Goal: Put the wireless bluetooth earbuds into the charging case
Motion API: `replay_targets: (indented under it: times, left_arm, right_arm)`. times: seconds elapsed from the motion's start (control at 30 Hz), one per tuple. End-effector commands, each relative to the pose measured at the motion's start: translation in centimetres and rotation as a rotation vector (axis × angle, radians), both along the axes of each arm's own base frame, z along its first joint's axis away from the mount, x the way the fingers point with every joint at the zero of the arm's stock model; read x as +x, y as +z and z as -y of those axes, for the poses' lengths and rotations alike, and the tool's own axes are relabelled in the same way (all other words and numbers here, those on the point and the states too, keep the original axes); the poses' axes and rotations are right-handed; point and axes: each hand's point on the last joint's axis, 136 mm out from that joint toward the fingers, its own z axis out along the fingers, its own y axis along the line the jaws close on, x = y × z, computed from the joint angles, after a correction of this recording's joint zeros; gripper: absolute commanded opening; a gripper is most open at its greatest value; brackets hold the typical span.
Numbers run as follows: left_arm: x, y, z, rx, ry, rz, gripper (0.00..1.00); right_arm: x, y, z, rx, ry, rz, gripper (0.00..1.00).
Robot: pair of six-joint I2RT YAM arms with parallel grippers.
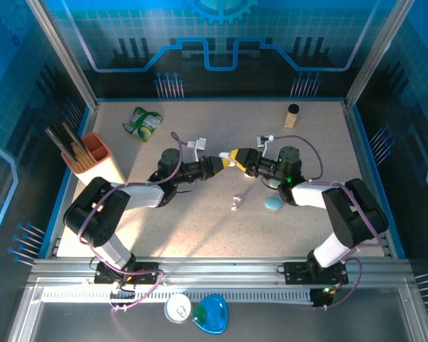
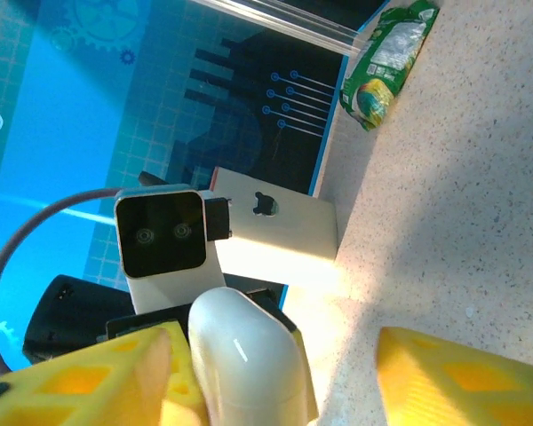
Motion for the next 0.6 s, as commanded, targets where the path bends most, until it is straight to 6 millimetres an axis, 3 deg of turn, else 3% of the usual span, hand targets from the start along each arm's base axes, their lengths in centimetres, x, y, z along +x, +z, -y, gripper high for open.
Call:
replay_targets:
  times: [0.0,0.27,0.57]
  left_arm:
    - [-0.9,3.1,0.1,0.05,-0.035,0.369,0.24]
    - [-2.8,5.5,0.1,0.055,-0.047,0.886,0.25]
    - [-2.3,5.1,-0.1,0.165,0.002,1.108,0.24]
  right_arm:
    - [0.2,2.1,1.2,-0.039,-0.033,0.096,0.7]
    - [-1.5,5.1,2.8,-0.164,-0.026,0.259,0.77]
    - [-4.7,6.4,3.9,-0.457,-0.006,0.439,0.79]
